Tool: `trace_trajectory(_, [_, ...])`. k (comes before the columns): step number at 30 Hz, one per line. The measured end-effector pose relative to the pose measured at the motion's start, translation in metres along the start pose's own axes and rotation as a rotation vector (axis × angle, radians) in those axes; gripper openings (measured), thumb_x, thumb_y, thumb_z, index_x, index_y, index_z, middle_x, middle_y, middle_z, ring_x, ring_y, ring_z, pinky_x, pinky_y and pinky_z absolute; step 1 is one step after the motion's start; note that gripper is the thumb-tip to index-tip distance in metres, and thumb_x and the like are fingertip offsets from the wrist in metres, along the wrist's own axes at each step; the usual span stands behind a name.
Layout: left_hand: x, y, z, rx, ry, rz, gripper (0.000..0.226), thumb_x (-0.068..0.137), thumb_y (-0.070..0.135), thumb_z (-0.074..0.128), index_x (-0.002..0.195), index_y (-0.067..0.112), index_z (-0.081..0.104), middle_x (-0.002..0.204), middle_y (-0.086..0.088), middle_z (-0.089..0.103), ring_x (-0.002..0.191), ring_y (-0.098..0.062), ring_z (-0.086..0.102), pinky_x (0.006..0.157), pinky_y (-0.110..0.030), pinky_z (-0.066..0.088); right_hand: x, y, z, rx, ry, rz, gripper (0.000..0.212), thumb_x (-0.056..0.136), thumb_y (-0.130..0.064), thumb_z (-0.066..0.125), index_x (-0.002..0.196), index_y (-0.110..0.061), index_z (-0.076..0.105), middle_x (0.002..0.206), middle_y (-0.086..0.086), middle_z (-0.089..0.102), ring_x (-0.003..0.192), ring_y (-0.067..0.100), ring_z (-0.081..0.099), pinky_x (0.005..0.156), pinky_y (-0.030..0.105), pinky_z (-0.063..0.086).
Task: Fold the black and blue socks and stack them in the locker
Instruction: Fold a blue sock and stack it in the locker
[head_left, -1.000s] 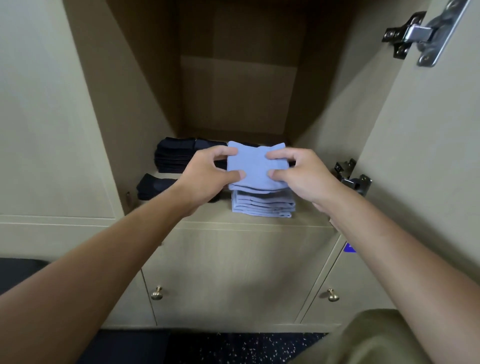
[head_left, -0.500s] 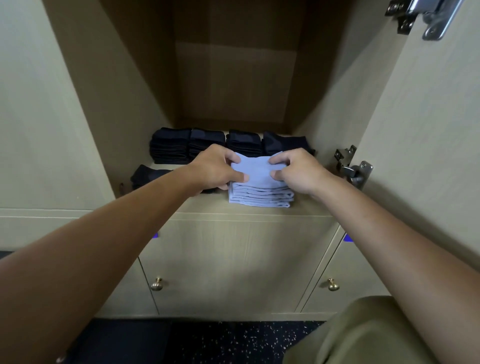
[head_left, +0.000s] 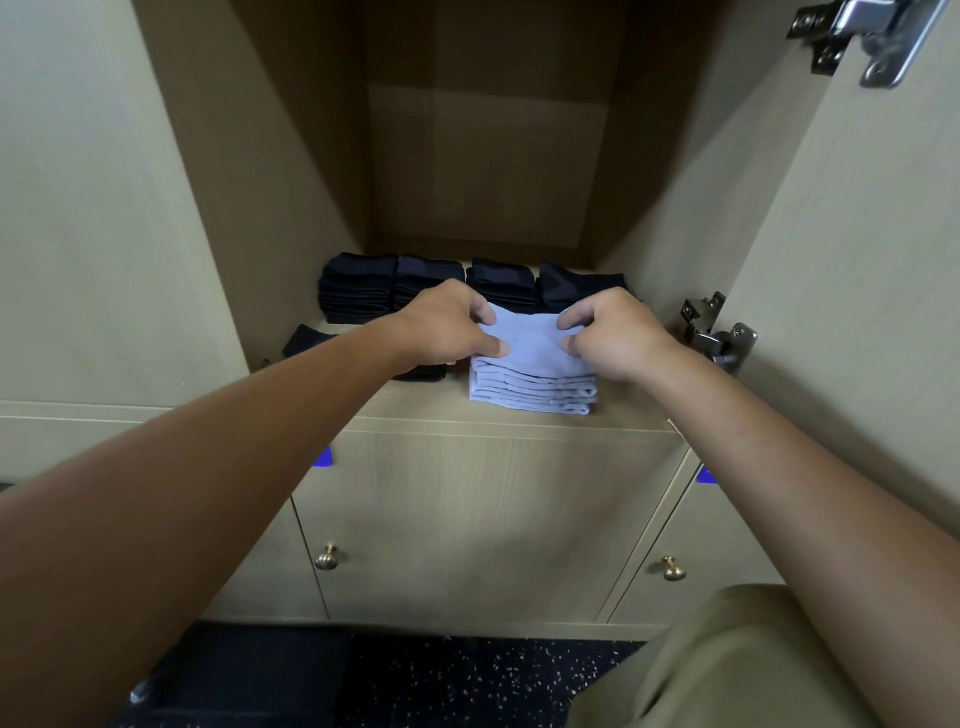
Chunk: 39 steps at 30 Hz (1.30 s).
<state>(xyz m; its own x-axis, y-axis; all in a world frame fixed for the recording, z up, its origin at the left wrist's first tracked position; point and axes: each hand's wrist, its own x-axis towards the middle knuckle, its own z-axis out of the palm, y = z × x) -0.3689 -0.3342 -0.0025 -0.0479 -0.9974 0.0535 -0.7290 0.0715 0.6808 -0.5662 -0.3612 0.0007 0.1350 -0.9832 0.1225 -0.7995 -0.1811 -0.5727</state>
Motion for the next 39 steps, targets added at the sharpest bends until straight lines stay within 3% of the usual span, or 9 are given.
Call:
trace_trajectory(7, [-0.015, -0.006, -0.024, 0.017, 0.095, 0.063, 0.033, 0.091, 0.031, 0.076, 0.12, 0.016, 0.071, 0.12, 0.002, 0.069, 0.089, -0.006, 0.06, 0.07, -0.019, 0.043, 0.005, 0.009, 0.005, -0.053, 0.006, -0.04, 0.029, 0.096, -0.015, 0.063, 0.124, -0.019, 0.069, 0.134, 0.004, 0.061, 0.126, 0.027, 0.054, 0.104, 0.035, 0.046])
trace_trajectory(10, [-0.034, -0.014, -0.034, 0.036, 0.148, 0.065, 0.03, 0.092, 0.031, 0.074, 0.118, 0.017, 0.071, 0.117, 0.004, 0.07, 0.081, 0.002, 0.057, 0.074, -0.02, 0.043, 0.008, 0.007, 0.007, -0.067, 0.102, -0.098, 0.028, 0.095, -0.024, 0.063, 0.122, -0.022, 0.069, 0.133, 0.006, 0.059, 0.131, 0.031, 0.045, 0.106, 0.039, 0.044])
trace_trajectory(13, [-0.059, -0.024, -0.045, 0.069, 0.179, 0.049, 0.025, 0.093, 0.032, 0.073, 0.115, 0.02, 0.072, 0.11, 0.01, 0.07, 0.079, 0.003, 0.058, 0.069, -0.014, 0.042, 0.001, -0.003, 0.009, -0.068, 0.167, -0.169, 0.02, 0.095, -0.026, 0.061, 0.111, -0.027, 0.072, 0.127, 0.004, 0.062, 0.131, 0.029, 0.04, 0.101, 0.039, 0.039])
trace_trajectory(16, [-0.086, -0.032, -0.058, 0.118, 0.178, 0.04, 0.016, 0.093, 0.035, 0.072, 0.106, 0.026, 0.073, 0.097, 0.017, 0.072, 0.083, 0.0, 0.063, 0.071, -0.016, 0.043, -0.015, -0.021, 0.01, 0.01, 0.164, -0.251, 0.014, 0.094, -0.024, 0.06, 0.091, -0.03, 0.072, 0.104, -0.004, 0.07, 0.118, 0.026, 0.052, 0.091, 0.034, 0.039])
trace_trajectory(20, [-0.118, -0.051, -0.073, 0.086, 0.209, 0.005, 0.002, 0.093, 0.028, 0.072, 0.095, 0.027, 0.073, 0.082, 0.013, 0.074, 0.07, 0.002, 0.064, 0.064, -0.016, 0.044, -0.043, -0.046, 0.016, 0.129, 0.016, -0.326, 0.011, 0.095, -0.025, 0.063, 0.092, -0.024, 0.073, 0.087, -0.01, 0.07, 0.084, -0.001, 0.059, 0.068, 0.011, 0.039])
trace_trajectory(23, [-0.14, -0.07, -0.083, 0.07, 0.22, -0.016, 0.003, 0.091, 0.024, 0.074, 0.089, 0.025, 0.074, 0.077, 0.014, 0.074, 0.067, -0.001, 0.066, 0.07, -0.024, 0.05, -0.057, -0.06, 0.028, 0.177, -0.127, -0.374, 0.007, 0.093, -0.027, 0.066, 0.09, -0.027, 0.072, 0.086, -0.01, 0.07, 0.066, -0.003, 0.059, 0.055, 0.007, 0.039])
trace_trajectory(29, [-0.176, -0.114, -0.096, 0.119, 0.244, -0.1, 0.007, 0.09, 0.022, 0.076, 0.084, 0.023, 0.073, 0.076, 0.01, 0.074, 0.066, -0.012, 0.071, 0.076, -0.031, 0.057, -0.076, -0.084, 0.061, 0.125, -0.323, -0.458, 0.009, 0.095, -0.034, 0.065, 0.101, -0.028, 0.069, 0.093, -0.011, 0.068, 0.077, 0.004, 0.06, 0.067, 0.021, 0.046])
trace_trajectory(35, [-0.21, -0.155, -0.116, 0.322, 0.183, -0.201, 0.008, 0.088, 0.025, 0.077, 0.087, 0.031, 0.071, 0.084, 0.012, 0.073, 0.077, -0.007, 0.068, 0.079, -0.03, 0.052, -0.087, -0.107, 0.088, 0.075, -0.437, -0.54, 0.013, 0.094, -0.037, 0.066, 0.106, -0.032, 0.066, 0.096, -0.01, 0.067, 0.084, 0.005, 0.06, 0.068, 0.022, 0.045])
trace_trajectory(39, [-0.231, -0.179, -0.135, 0.367, 0.146, -0.303, 0.016, 0.083, 0.014, 0.079, 0.088, 0.029, 0.073, 0.092, 0.007, 0.074, 0.084, -0.015, 0.07, 0.082, -0.029, 0.052, -0.097, -0.121, 0.101, 0.045, -0.486, -0.601, 0.013, 0.094, -0.04, 0.066, 0.106, -0.034, 0.066, 0.091, -0.013, 0.068, 0.082, 0.001, 0.06, 0.066, 0.02, 0.042])
